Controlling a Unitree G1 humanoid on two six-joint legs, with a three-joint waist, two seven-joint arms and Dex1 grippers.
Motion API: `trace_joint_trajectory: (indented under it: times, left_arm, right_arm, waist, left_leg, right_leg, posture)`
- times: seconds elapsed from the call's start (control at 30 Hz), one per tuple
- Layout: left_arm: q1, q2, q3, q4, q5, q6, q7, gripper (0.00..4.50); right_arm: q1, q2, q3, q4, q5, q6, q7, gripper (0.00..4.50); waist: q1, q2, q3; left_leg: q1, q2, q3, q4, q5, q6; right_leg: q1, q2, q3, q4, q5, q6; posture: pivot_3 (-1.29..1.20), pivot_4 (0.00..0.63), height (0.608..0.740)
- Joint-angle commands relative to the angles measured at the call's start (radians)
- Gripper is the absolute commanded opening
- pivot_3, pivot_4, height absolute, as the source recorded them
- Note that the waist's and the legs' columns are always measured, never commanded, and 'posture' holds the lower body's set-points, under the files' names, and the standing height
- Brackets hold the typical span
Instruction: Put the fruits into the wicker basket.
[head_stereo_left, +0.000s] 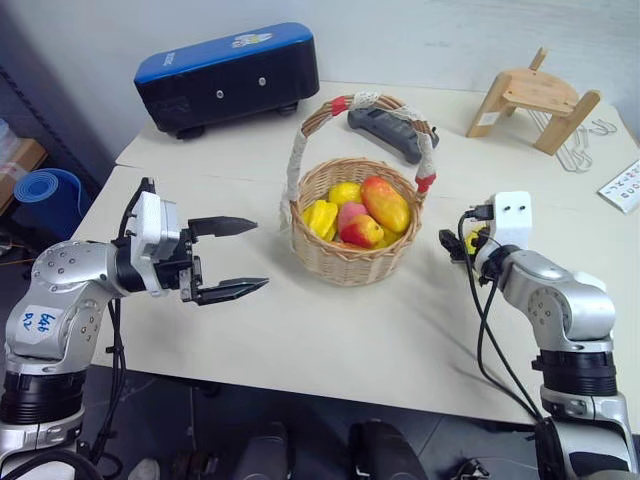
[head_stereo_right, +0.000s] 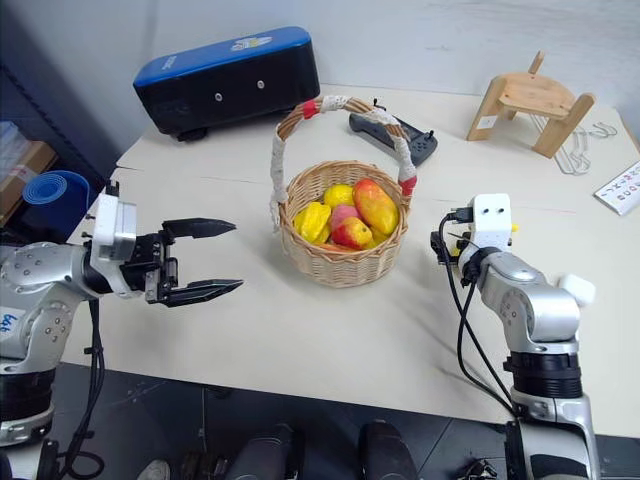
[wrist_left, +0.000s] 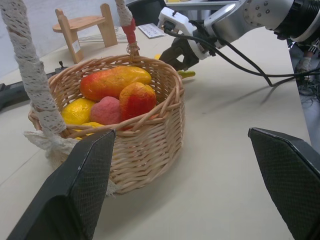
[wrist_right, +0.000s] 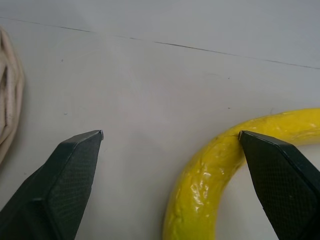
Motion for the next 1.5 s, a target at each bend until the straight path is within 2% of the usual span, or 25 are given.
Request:
trace_joint_trajectory:
  times: [0.03,0.2,0.4,0.6,0.7,0.8,0.93,1.0,1.07,1.13,1.23,1.37,1.5]
  left_arm:
    - [0.002,0.016,0.032,-0.047,-0.030,0.003,0.011,4.46]
    - [0.008,0.018,0.039,-0.053,-0.033,0.005,0.019,4.46]
    - [0.004,0.018,0.035,-0.047,-0.028,-0.004,0.020,4.46]
    - [-0.013,0.014,0.023,-0.035,-0.022,-0.010,0.017,4.46]
    - [-0.013,0.011,0.019,-0.034,-0.021,-0.016,0.016,4.50]
    - [-0.011,0.010,0.019,-0.035,-0.022,-0.018,0.017,4.50]
    - [0.005,0.011,0.030,-0.039,-0.028,-0.022,0.015,4.50]
    - [0.010,0.009,0.033,-0.040,-0.032,-0.021,0.015,4.50]
    - [0.016,0.008,0.034,-0.039,-0.035,-0.021,0.013,4.50]
    - [0.022,0.007,0.034,-0.037,-0.036,-0.022,0.010,4.50]
    - [0.027,0.006,0.034,-0.028,-0.033,-0.028,0.005,4.50]
    - [0.026,0.006,0.033,-0.015,-0.030,-0.031,0.001,4.50]
    - [0.032,0.004,0.040,-0.021,-0.037,-0.027,0.010,4.50]
  right_arm:
    - [-0.015,0.005,-0.018,-0.005,-0.037,-0.008,0.001,4.50]
    - [-0.002,0.040,-0.040,-0.066,-0.058,-0.081,0.014,4.50]
    - [0.044,0.099,-0.089,-0.072,-0.037,0.058,-0.016,4.50]
    - [0.018,0.116,-0.106,-0.022,-0.060,0.061,-0.015,4.50]
    - [0.004,0.121,-0.117,0.000,-0.049,0.052,0.004,3.89]
    - [0.010,0.104,-0.125,-0.004,-0.034,0.024,0.057,2.91]
    - [0.061,0.020,-0.164,-0.046,0.009,-0.033,0.210,1.48]
    - [0.097,-0.038,-0.180,-0.088,0.062,-0.066,0.344,0.87]
    - [0.166,-0.138,-0.158,-0.140,0.081,-0.149,0.538,0.87]
    - [0.274,-0.253,-0.172,-0.204,0.149,-0.235,0.823,0.87]
    - [0.347,-0.344,-0.232,-0.254,0.298,-0.217,1.033,0.87]
    - [0.343,-0.426,-0.238,-0.341,0.464,-0.109,1.131,0.87]
    - [0.223,-0.386,-0.156,-0.429,0.586,-0.054,1.064,0.87]
  waist:
    - [0.001,0.000,0.000]
    - [-0.004,0.000,0.000]
    - [-0.006,0.000,0.000]
    - [-0.014,0.000,0.000]
    - [-0.018,0.000,0.000]
    - [-0.020,0.000,0.000]
    - [-0.017,0.000,0.000]
    - [-0.011,0.000,0.000]
    - [-0.011,0.000,0.000]
    - [-0.003,0.000,0.000]
    - [0.001,-0.002,0.001]
    - [0.000,-0.003,0.002]
    - [-0.001,-0.003,0.002]
  left_leg:
    - [0.000,0.000,0.000,0.000,0.000,0.000]
    - [0.000,0.000,0.000,0.000,0.000,0.000]
    - [0.000,0.001,0.000,-0.001,0.000,0.000]
    - [0.000,0.000,0.000,-0.001,0.001,0.000]
    - [0.000,0.000,0.000,-0.001,0.001,0.000]
    - [0.000,0.000,0.000,-0.001,0.001,0.000]
    - [0.000,0.000,0.000,-0.001,0.001,0.000]
    - [0.000,0.000,0.000,-0.001,0.000,0.000]
    - [0.000,0.000,0.000,-0.001,0.000,0.000]
    - [-0.001,0.000,0.000,-0.002,0.000,0.000]
    - [0.000,0.001,0.000,-0.002,0.000,0.001]
    - [0.003,0.001,0.001,0.000,0.001,0.001]
    - [0.011,0.002,-0.001,-0.002,0.000,0.002]
  right_leg:
    - [0.000,0.000,0.000,0.000,0.000,0.000]
    - [0.000,0.001,0.000,0.000,0.000,0.000]
    - [0.000,0.001,0.000,0.000,0.000,0.000]
    - [0.000,0.001,0.000,0.000,0.000,0.000]
    - [0.000,0.001,0.000,0.000,0.000,0.000]
    - [0.000,0.001,0.000,0.000,0.000,0.000]
    - [0.000,0.001,0.000,0.000,0.000,0.000]
    - [0.000,0.000,0.000,0.000,0.000,0.000]
    - [0.000,0.001,0.000,-0.001,0.000,0.000]
    - [0.000,0.001,0.000,-0.002,0.000,0.000]
    - [0.001,0.002,0.000,-0.003,0.000,0.001]
    - [0.004,0.001,0.001,-0.006,0.000,0.000]
    - [0.014,0.002,0.000,-0.013,0.000,0.000]
  posture:
    - [0.00,0.150,0.740]
    - [0.00,0.150,0.740]
    - [0.00,0.150,0.740]
    - [0.00,0.150,0.740]
    - [0.00,0.150,0.740]
    - [0.00,0.150,0.740]
    - [0.00,0.150,0.740]
    - [0.00,0.150,0.740]
    - [0.00,0.150,0.740]
    - [0.00,0.150,0.740]
    - [0.00,0.150,0.740]
    - [0.00,0.150,0.740]
    - [0.00,0.150,0.740]
